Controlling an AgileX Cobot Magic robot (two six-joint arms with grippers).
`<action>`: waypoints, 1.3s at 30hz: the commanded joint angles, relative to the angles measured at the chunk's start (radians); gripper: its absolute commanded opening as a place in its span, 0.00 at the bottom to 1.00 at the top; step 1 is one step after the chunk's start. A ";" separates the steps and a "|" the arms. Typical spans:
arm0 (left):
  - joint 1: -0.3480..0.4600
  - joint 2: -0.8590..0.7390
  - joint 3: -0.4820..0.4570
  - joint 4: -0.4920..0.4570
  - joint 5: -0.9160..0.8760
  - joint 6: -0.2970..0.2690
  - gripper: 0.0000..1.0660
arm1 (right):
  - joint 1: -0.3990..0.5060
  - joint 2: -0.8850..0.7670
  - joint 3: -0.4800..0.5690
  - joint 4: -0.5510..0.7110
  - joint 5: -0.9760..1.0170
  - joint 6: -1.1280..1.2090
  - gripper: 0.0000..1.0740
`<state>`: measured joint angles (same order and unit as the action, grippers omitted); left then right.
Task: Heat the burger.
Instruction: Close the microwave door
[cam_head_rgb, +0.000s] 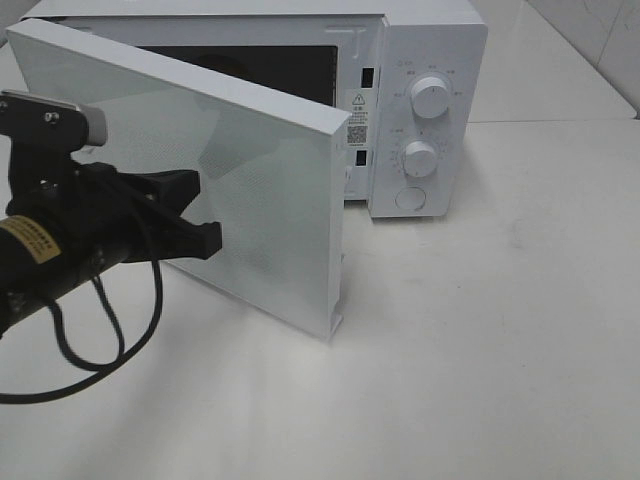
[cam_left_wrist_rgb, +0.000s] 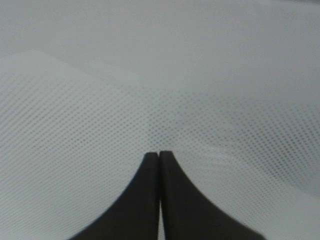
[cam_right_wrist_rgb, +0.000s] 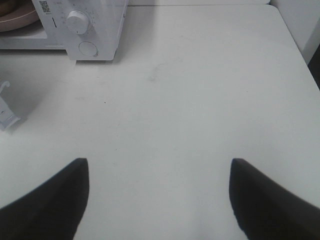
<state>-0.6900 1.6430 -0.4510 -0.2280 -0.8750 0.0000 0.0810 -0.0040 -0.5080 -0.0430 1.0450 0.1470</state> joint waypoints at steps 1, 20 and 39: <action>-0.046 0.050 -0.090 -0.058 -0.002 0.033 0.00 | -0.008 -0.026 0.001 0.003 -0.008 -0.005 0.70; -0.098 0.223 -0.441 -0.198 0.115 0.136 0.00 | -0.008 -0.026 0.001 0.003 -0.008 -0.005 0.70; -0.094 0.378 -0.720 -0.336 0.182 0.269 0.00 | -0.008 -0.026 0.001 0.003 -0.008 -0.005 0.70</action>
<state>-0.7990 2.0140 -1.1480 -0.5300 -0.6490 0.2670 0.0810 -0.0040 -0.5080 -0.0440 1.0450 0.1470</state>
